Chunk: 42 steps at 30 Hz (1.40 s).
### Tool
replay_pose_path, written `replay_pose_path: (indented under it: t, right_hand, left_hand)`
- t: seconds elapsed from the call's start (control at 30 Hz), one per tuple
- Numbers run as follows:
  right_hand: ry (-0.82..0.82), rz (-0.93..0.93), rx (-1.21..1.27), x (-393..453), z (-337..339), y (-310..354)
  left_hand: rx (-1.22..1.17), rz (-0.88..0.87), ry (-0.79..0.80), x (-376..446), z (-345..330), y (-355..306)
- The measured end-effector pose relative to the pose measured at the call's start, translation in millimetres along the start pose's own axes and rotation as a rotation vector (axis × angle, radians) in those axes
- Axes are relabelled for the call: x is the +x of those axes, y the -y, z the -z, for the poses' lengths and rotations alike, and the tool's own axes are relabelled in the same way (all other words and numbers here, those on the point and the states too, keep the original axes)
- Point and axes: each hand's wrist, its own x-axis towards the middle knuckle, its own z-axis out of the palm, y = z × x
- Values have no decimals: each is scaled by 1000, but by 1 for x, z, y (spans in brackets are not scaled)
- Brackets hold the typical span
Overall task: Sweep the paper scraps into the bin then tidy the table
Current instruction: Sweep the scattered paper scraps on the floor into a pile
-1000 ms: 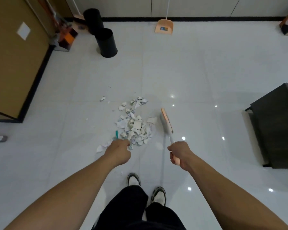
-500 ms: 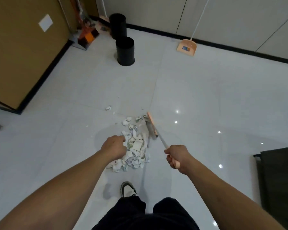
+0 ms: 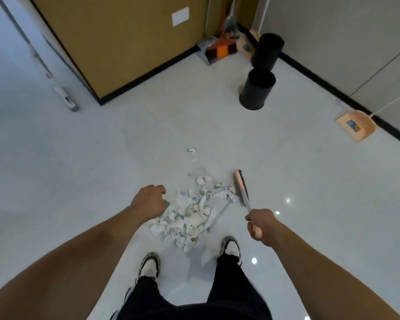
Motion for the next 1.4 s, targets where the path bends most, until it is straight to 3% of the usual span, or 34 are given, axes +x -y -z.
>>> replay_pose_path:
  t: [0.33, 0.5, 0.9, 1.1, 1.4]
  right_hand:
    - [336, 77, -501, -13, 23, 51]
    - [440, 73, -513, -14, 43, 75]
    - [208, 245, -448, 29, 43, 131]
    - [218, 238, -406, 93, 10, 221]
    - [401, 196, -933, 97, -26, 246]
  left_hand:
    - [-120, 184, -64, -42, -44, -73]
    - [-160, 246, -130, -47, -33, -72]
    - [-258, 314, -196, -31, -40, -92]
    - [-379, 563, -251, -18, -47, -109]
    - [-497, 757, -189, 9, -54, -165]
